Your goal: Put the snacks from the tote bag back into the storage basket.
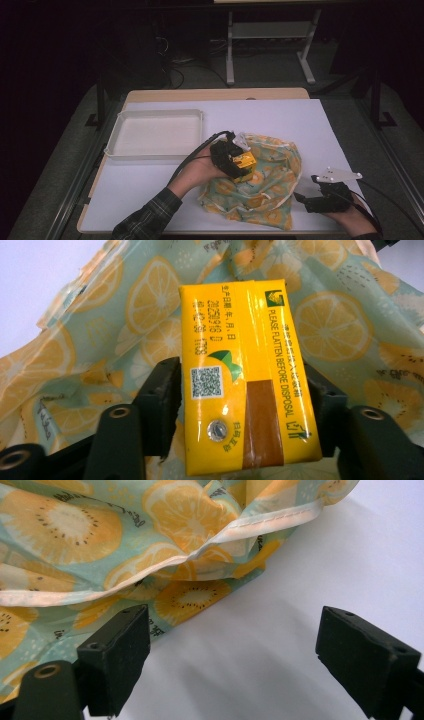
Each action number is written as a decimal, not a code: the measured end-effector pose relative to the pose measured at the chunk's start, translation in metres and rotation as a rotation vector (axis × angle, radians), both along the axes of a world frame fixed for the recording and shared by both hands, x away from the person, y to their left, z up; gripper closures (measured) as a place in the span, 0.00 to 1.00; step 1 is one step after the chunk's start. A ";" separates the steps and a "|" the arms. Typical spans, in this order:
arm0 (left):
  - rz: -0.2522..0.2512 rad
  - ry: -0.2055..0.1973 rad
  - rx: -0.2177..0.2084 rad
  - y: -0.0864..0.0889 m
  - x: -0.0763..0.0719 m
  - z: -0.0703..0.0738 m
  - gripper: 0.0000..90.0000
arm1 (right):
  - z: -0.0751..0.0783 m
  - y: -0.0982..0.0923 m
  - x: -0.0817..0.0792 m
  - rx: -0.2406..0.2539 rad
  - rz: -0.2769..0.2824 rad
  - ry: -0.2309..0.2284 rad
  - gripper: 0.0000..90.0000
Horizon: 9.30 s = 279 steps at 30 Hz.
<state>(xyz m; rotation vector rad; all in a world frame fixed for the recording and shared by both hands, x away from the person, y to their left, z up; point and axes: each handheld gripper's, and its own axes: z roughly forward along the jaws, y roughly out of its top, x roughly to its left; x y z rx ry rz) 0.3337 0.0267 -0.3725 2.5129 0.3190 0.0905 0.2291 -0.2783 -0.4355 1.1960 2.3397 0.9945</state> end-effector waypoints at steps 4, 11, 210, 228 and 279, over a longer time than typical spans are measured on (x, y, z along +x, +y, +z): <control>-0.009 -0.005 -0.001 -0.001 -0.001 0.000 0.54 | 0.000 0.000 0.000 -0.001 0.000 0.000 0.15; -0.011 -0.017 -0.003 -0.001 -0.001 0.000 0.57 | 0.000 0.000 0.000 -0.002 -0.003 0.002 0.15; 0.489 -0.018 -0.282 0.205 0.100 0.031 0.99 | -0.005 -0.006 -0.002 -0.016 -0.010 0.031 0.15; 0.469 0.038 -0.224 0.193 0.114 0.015 1.00 | -0.006 -0.007 -0.003 -0.014 -0.010 0.035 0.15; 0.303 0.165 -0.238 0.183 0.111 0.008 1.00 | -0.006 -0.009 -0.006 -0.019 -0.021 0.036 0.15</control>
